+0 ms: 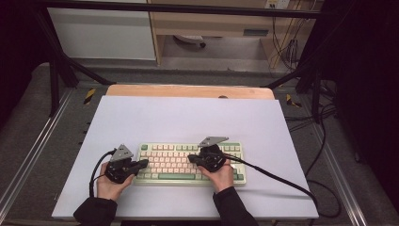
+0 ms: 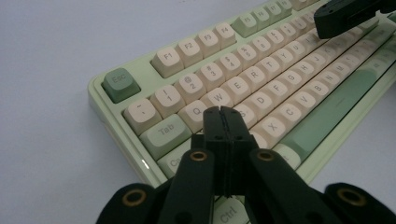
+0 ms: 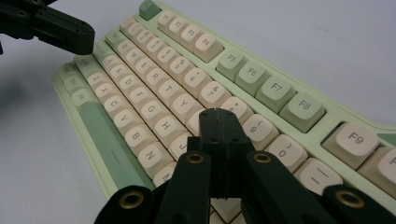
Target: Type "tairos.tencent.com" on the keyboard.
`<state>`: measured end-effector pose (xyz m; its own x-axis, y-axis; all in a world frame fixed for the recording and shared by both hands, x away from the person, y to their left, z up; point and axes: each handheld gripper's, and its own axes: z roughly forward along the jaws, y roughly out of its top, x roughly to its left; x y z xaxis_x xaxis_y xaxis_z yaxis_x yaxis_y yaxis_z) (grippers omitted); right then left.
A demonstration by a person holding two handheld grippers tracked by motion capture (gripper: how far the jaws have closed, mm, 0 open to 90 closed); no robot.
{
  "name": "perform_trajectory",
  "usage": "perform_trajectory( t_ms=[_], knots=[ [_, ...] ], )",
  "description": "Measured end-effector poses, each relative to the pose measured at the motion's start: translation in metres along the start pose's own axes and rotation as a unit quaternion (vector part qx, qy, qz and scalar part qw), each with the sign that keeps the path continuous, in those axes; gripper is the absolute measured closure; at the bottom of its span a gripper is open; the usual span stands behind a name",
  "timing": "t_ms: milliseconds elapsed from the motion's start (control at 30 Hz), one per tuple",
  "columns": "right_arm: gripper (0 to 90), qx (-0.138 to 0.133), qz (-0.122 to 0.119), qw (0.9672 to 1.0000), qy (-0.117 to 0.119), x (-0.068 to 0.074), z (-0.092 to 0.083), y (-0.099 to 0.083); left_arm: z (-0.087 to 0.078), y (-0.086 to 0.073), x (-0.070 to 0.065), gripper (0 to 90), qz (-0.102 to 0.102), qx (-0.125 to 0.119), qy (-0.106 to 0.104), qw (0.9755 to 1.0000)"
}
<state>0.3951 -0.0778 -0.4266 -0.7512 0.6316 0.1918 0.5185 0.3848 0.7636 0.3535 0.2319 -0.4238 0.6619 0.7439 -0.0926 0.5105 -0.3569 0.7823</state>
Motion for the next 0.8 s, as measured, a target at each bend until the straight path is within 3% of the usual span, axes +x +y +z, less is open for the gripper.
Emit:
perform_trajectory(
  t_ms=[800],
  knots=[
    [90.0,0.01,-0.008,0.9999,-0.002,-0.0004,0.0064,-0.0036,-0.0006,0.0001,0.0003,90.0,0.0,-0.001,0.0,1.0]
  ],
)
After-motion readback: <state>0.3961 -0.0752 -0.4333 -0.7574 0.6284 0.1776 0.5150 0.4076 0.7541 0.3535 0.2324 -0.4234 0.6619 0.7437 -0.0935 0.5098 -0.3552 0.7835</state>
